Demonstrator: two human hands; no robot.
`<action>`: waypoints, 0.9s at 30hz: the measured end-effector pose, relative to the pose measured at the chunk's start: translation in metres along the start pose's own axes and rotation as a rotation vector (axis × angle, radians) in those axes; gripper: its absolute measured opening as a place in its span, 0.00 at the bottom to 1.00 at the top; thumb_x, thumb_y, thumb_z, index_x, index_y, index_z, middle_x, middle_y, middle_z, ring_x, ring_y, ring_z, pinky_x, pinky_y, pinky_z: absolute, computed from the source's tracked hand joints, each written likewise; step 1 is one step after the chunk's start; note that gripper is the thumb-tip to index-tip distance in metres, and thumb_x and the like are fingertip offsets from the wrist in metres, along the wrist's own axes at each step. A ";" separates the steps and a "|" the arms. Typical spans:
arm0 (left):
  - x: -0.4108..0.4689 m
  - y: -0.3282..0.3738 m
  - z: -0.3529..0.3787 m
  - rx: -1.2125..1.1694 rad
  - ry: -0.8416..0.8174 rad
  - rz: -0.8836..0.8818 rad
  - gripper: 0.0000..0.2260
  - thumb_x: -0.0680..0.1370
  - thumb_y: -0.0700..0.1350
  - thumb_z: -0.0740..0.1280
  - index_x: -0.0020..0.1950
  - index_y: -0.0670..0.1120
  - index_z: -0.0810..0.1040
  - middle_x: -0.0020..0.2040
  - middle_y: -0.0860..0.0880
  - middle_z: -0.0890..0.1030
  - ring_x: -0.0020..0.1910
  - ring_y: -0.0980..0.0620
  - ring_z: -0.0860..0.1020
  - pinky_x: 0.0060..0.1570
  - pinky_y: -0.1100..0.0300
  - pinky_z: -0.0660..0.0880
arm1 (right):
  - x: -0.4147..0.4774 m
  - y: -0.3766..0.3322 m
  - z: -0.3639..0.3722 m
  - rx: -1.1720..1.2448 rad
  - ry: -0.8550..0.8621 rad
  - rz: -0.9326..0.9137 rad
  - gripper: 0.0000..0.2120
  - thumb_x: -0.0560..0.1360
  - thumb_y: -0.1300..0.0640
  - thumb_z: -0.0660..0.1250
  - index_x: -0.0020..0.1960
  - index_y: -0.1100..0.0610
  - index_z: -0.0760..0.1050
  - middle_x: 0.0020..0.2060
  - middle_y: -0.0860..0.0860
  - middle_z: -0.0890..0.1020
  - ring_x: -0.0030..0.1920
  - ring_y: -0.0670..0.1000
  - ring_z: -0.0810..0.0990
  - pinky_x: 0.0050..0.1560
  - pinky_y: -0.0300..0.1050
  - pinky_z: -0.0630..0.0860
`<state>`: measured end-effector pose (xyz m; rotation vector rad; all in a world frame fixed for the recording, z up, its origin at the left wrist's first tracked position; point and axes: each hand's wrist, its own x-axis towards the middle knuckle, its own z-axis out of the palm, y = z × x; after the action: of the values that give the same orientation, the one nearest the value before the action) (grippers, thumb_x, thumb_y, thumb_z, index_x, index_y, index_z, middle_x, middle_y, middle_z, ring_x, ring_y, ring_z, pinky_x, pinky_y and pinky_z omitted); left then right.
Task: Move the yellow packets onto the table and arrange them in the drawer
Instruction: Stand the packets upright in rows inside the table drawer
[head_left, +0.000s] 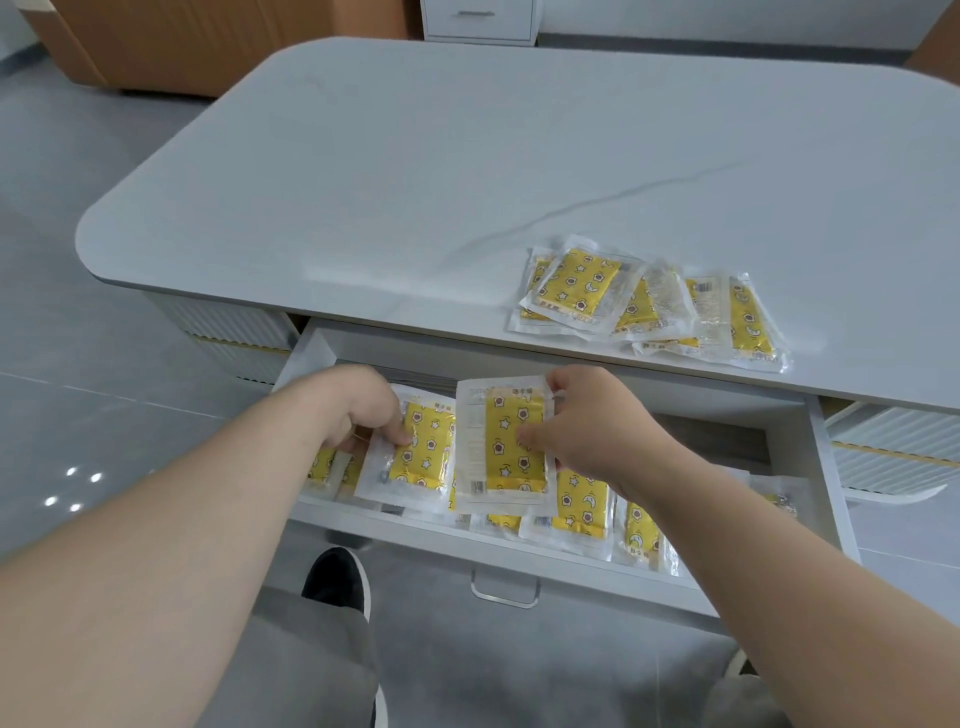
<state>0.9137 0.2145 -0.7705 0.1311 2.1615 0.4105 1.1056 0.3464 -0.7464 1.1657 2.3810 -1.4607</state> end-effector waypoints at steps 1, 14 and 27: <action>0.000 0.001 0.001 0.039 0.008 0.010 0.16 0.71 0.32 0.77 0.56 0.38 0.78 0.54 0.39 0.83 0.54 0.39 0.82 0.57 0.44 0.80 | 0.003 0.002 0.002 -0.023 0.006 0.012 0.15 0.75 0.59 0.75 0.59 0.54 0.77 0.47 0.50 0.86 0.43 0.52 0.87 0.45 0.51 0.85; -0.012 0.008 0.011 0.803 0.229 0.081 0.39 0.66 0.56 0.81 0.70 0.46 0.69 0.63 0.46 0.78 0.57 0.44 0.79 0.53 0.51 0.80 | 0.020 0.008 0.022 -0.060 -0.013 0.088 0.31 0.75 0.60 0.74 0.75 0.57 0.65 0.53 0.51 0.78 0.46 0.55 0.83 0.43 0.49 0.83; -0.031 0.038 0.005 0.938 0.190 0.122 0.23 0.73 0.50 0.76 0.66 0.47 0.76 0.52 0.49 0.78 0.48 0.46 0.78 0.52 0.54 0.78 | 0.035 0.007 0.071 -0.314 -0.028 0.106 0.31 0.76 0.62 0.71 0.73 0.60 0.59 0.42 0.55 0.79 0.37 0.53 0.84 0.30 0.44 0.81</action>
<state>0.9337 0.2439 -0.7361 0.7668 2.3734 -0.5766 1.0656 0.3106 -0.8047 1.1608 2.3768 -1.0173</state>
